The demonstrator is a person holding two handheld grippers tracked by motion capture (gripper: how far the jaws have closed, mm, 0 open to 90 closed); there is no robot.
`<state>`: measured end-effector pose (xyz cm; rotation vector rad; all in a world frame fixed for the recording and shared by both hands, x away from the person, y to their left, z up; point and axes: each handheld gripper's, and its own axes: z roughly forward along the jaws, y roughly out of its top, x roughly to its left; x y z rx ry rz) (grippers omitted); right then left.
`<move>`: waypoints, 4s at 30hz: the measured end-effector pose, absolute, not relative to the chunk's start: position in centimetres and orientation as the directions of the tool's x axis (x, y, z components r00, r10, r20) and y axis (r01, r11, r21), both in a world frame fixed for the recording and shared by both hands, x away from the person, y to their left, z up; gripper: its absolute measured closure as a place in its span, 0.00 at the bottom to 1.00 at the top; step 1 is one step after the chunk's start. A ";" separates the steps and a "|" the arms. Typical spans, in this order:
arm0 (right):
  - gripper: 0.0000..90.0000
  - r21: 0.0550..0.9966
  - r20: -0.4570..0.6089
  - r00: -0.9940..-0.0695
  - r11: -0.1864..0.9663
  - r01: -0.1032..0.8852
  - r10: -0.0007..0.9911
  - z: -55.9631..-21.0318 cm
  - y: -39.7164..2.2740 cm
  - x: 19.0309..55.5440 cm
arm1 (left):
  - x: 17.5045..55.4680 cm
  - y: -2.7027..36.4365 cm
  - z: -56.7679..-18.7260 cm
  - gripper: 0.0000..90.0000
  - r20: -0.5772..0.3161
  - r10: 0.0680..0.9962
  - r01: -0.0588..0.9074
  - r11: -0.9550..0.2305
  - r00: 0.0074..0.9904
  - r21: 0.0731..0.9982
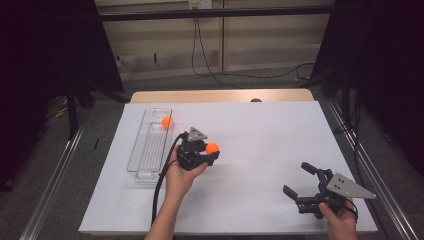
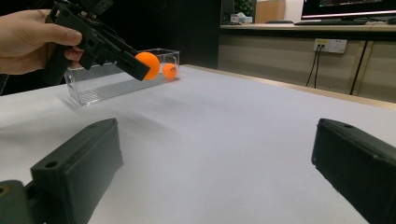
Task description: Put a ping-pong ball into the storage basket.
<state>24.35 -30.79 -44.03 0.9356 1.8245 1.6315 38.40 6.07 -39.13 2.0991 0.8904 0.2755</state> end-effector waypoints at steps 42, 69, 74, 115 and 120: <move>0.01 0.987 0.070 -0.630 0.037 0.155 0.773 -44.0 -30.8 24.3 | 38.7 9.2 -38.2 0.57 -0.113 0.734 0.540 -0.378 0.670 0.752; 0.01 0.987 0.067 -0.630 0.040 0.153 0.773 -44.0 -30.8 24.4 | 39.0 11.3 -38.1 0.57 -0.132 0.767 0.565 -0.333 0.628 0.755; 0.01 0.987 0.067 -0.630 0.039 0.153 0.774 -44.0 -30.8 24.4 | 39.1 11.6 -38.0 0.57 -0.129 0.768 0.566 -0.335 0.627 0.753; 0.01 0.987 0.070 -0.629 0.036 0.154 0.774 -44.0 -30.8 24.3 | 39.2 13.3 -37.8 0.57 -0.124 0.795 0.574 -0.309 0.593 0.758; 0.01 0.987 0.067 -0.630 0.039 0.153 0.774 -44.0 -30.8 24.4 | 39.3 13.4 -37.8 0.57 -0.109 0.791 0.571 -0.331 0.602 0.751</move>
